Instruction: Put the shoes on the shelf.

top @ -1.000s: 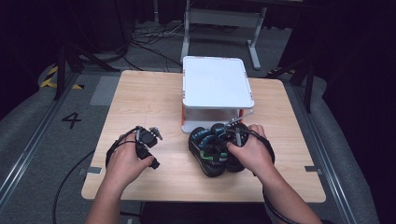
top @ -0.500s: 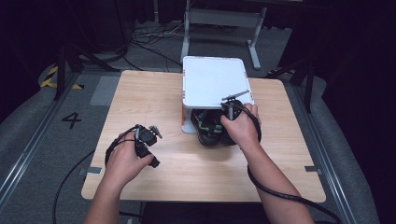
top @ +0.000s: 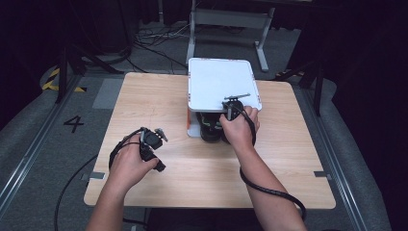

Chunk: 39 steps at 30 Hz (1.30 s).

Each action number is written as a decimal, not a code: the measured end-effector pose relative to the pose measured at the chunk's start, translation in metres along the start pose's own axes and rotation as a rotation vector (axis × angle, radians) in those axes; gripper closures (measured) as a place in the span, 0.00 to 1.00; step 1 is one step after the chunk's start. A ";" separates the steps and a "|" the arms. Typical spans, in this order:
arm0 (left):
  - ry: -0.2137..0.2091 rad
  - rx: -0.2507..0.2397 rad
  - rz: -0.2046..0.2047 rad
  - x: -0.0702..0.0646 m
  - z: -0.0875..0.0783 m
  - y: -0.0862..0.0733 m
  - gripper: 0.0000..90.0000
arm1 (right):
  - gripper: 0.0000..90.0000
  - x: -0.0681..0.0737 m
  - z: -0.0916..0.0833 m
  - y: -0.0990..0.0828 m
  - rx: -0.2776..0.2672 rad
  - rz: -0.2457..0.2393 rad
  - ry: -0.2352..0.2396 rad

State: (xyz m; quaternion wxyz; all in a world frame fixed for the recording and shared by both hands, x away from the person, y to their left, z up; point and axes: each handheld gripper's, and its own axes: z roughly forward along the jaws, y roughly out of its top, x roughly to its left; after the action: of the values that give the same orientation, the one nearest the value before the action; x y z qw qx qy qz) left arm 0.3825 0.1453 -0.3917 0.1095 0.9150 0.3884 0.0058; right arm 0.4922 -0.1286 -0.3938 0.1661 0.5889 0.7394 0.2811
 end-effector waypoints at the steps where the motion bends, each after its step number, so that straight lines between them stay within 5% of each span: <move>1: -0.001 -0.001 0.001 0.000 0.000 0.000 0.30 | 0.92 0.001 0.001 -0.001 -0.010 0.001 -0.011; 8: 0.001 -0.004 -0.008 0.000 0.000 0.000 0.30 | 0.97 0.002 0.003 -0.005 -0.070 0.007 -0.014; 12: -0.003 -0.004 0.000 -0.001 0.000 0.001 0.30 | 0.62 -0.001 0.003 -0.008 -0.124 -0.006 0.077; 17: 0.002 -0.007 0.004 -0.001 0.002 0.006 0.30 | 0.45 -0.013 -0.011 -0.014 -0.174 -0.076 0.125; 25: 0.009 -0.075 0.019 -0.007 0.005 0.021 0.27 | 0.39 -0.037 -0.059 -0.024 -0.181 -0.167 0.224; 31: 0.015 -0.112 0.041 -0.012 0.008 0.033 0.27 | 0.31 -0.058 -0.084 -0.036 -0.195 -0.243 0.194; 33: 0.034 -0.131 0.036 -0.018 0.009 0.039 0.27 | 0.38 -0.069 -0.090 -0.046 -0.186 -0.278 0.164; 35: 0.037 -0.143 0.036 -0.021 0.010 0.041 0.27 | 0.36 -0.072 -0.091 -0.050 -0.201 -0.279 0.191; 36: 0.045 -0.169 0.028 -0.028 0.010 0.045 0.28 | 0.24 -0.079 -0.096 -0.060 -0.202 -0.256 0.192; 39: 0.043 -0.167 0.042 -0.034 0.012 0.049 0.32 | 0.27 -0.085 -0.101 -0.070 -0.232 -0.285 0.249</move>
State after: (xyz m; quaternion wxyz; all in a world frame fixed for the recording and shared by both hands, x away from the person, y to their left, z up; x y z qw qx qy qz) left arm 0.3946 0.0853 -0.3905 0.1768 0.9104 0.3693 0.0599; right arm 0.4016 -0.2433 -0.3645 0.1782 0.4161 0.7926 0.4086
